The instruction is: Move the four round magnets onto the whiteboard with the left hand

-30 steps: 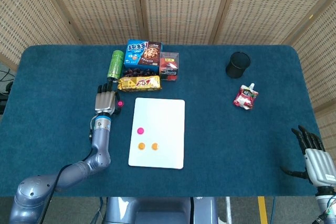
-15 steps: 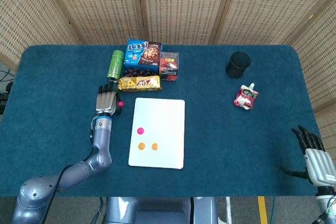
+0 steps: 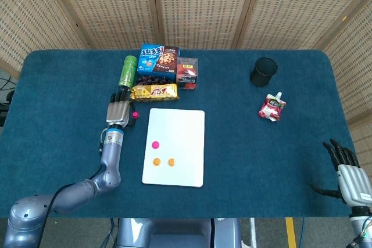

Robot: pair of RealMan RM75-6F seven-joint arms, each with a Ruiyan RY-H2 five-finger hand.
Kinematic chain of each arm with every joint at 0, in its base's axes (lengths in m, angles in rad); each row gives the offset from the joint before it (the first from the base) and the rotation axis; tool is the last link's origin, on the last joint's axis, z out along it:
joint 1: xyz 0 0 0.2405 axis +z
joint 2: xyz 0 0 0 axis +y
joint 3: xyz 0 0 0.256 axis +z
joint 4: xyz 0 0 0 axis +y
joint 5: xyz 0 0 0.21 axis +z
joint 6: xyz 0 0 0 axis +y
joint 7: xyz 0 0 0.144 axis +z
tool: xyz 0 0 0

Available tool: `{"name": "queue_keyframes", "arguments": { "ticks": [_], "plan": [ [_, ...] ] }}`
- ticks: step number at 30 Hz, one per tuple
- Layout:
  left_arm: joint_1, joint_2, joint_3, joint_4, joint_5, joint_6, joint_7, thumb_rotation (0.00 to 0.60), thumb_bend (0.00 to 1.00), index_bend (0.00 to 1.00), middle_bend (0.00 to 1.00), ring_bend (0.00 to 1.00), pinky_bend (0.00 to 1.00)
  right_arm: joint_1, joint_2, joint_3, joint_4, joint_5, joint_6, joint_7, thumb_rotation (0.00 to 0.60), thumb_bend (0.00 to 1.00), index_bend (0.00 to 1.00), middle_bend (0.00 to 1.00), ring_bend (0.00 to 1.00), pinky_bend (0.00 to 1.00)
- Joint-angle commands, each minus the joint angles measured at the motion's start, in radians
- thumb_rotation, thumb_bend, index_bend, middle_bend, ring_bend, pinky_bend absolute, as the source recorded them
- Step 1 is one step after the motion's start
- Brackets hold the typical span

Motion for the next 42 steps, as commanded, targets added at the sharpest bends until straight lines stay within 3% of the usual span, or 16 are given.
{"name": "queue_keyframes", "arguments": {
  "ticks": [1,9,14,22,42],
  "plan": [
    [0.014,0.028,0.005,-0.063,0.020,0.019,-0.005,0.600,0.35,0.49,0.00,0.00,0.00,0.000,0.000,0.000,0.000,0.000,0.000,0.000,0.600,0.08,0.00,0.00,0.00,0.00],
    [0.041,0.104,0.058,-0.346,0.093,0.058,0.000,0.600,0.35,0.49,0.00,0.00,0.00,0.000,0.000,0.000,0.000,-0.001,0.001,0.003,0.600,0.08,0.00,0.00,0.00,0.00],
    [0.030,0.103,0.095,-0.456,0.082,0.072,0.049,0.600,0.35,0.49,0.00,0.00,0.00,-0.001,0.001,0.000,0.000,-0.002,0.002,0.010,0.600,0.08,0.00,0.00,0.00,0.00],
    [0.020,0.063,0.144,-0.464,0.088,0.098,0.082,0.600,0.35,0.49,0.00,0.00,0.00,-0.001,0.002,-0.001,0.004,-0.006,0.002,0.021,0.600,0.08,0.00,0.00,0.00,0.00],
    [-0.001,0.016,0.146,-0.407,0.061,0.099,0.097,0.600,0.35,0.49,0.00,0.00,0.00,0.000,0.003,-0.002,0.007,-0.009,0.002,0.029,0.600,0.08,0.00,0.00,0.00,0.00]
  ]
}}
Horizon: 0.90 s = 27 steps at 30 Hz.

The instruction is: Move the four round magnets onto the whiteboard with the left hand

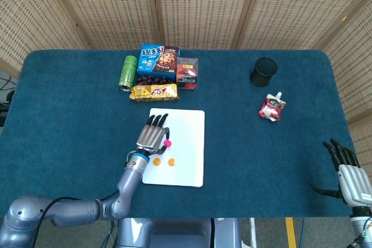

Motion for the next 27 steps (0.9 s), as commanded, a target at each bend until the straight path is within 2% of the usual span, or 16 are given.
{"name": "queue_keyframes", "arguments": {
  "ticks": [1,7,9,12,18,20,23,25,27],
  "plan": [
    [-0.001,-0.002,0.000,0.001,-0.003,-0.003,-0.001,0.600,0.35,0.49,0.00,0.00,0.00,0.000,0.000,0.000,0.000,-0.001,0.000,0.000,0.600,0.08,0.00,0.00,0.00,0.00],
    [-0.004,-0.010,-0.003,0.007,-0.006,-0.003,-0.004,0.600,0.34,0.49,0.00,0.00,0.00,-0.001,0.000,0.000,0.001,-0.001,0.002,0.003,0.600,0.09,0.00,0.00,0.00,0.00],
    [-0.002,-0.009,-0.005,0.001,-0.006,-0.003,-0.010,0.600,0.34,0.44,0.00,0.00,0.00,-0.001,0.000,0.000,0.002,-0.002,0.003,0.005,0.600,0.08,0.00,0.00,0.00,0.00],
    [0.003,0.002,-0.011,-0.020,0.005,-0.002,-0.031,0.600,0.33,0.31,0.00,0.00,0.00,-0.001,-0.001,-0.001,0.003,-0.003,0.003,0.007,0.600,0.09,0.00,0.00,0.00,0.00],
    [0.023,0.055,-0.026,-0.106,0.066,0.025,-0.084,0.600,0.32,0.22,0.00,0.00,0.00,0.000,0.000,-0.001,0.004,-0.003,0.001,0.009,0.600,0.09,0.00,0.00,0.00,0.00],
    [0.040,0.093,-0.025,-0.161,0.105,0.049,-0.106,0.600,0.26,0.14,0.00,0.00,0.00,0.000,0.000,-0.001,0.004,-0.003,0.001,0.010,0.600,0.09,0.00,0.00,0.00,0.00],
    [0.085,0.184,-0.016,-0.277,0.182,0.114,-0.133,0.600,0.08,0.01,0.00,0.00,0.00,0.000,-0.001,-0.001,0.005,-0.005,0.002,0.007,0.600,0.09,0.00,0.00,0.00,0.00],
    [0.120,0.250,0.001,-0.348,0.224,0.156,-0.139,0.600,0.01,0.00,0.00,0.00,0.00,-0.001,-0.002,-0.001,0.005,-0.005,0.004,0.005,0.600,0.09,0.00,0.00,0.00,0.00],
    [0.168,0.333,0.028,-0.428,0.265,0.206,-0.145,0.600,0.00,0.00,0.00,0.00,0.00,-0.001,-0.002,-0.001,0.005,-0.006,0.006,0.002,0.600,0.09,0.00,0.00,0.00,0.00]
  ]
}}
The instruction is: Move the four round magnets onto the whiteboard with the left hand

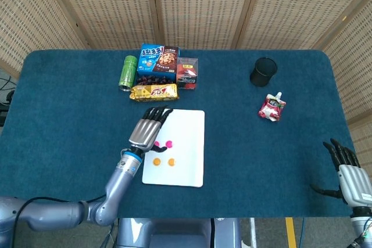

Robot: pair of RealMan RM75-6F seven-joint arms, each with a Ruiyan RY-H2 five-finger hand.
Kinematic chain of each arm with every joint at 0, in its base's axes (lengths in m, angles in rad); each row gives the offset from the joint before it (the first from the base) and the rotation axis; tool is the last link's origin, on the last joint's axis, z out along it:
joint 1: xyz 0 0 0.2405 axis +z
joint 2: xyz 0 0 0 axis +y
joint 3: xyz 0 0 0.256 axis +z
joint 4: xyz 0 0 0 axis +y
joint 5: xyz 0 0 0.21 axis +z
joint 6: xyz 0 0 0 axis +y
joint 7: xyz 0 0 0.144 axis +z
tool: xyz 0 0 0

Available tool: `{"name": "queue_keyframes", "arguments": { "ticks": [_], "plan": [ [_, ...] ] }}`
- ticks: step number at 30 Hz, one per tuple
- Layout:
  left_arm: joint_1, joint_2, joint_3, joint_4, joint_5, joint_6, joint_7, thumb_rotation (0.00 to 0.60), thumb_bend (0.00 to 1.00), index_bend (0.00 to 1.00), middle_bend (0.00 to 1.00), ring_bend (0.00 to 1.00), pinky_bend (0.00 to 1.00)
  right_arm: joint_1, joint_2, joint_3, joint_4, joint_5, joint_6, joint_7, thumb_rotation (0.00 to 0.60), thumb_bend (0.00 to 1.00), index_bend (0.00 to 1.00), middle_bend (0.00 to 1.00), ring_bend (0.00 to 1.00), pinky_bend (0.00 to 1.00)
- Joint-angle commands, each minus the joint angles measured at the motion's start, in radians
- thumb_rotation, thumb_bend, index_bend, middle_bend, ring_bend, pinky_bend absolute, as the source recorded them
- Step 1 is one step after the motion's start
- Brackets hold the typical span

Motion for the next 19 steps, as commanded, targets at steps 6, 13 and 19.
{"name": "queue_keyframes", "arguments": {
  "ticks": [6,13,19],
  "plan": [
    [0.241,0.389,0.150,-0.328,0.176,0.215,-0.056,0.600,0.00,0.00,0.00,0.00,0.00,-0.003,-0.006,0.002,-0.002,-0.001,0.011,-0.014,0.600,0.09,0.00,0.00,0.00,0.00],
    [0.454,0.588,0.287,-0.385,0.292,0.371,-0.195,0.600,0.00,0.00,0.00,0.00,0.00,-0.008,-0.015,0.007,-0.007,0.005,0.025,-0.036,0.600,0.09,0.00,0.00,0.00,0.00],
    [0.553,0.655,0.333,-0.369,0.367,0.422,-0.304,0.600,0.00,0.00,0.00,0.00,0.00,-0.015,-0.025,0.008,-0.007,-0.006,0.051,-0.054,0.600,0.09,0.00,0.00,0.00,0.00]
  ]
}}
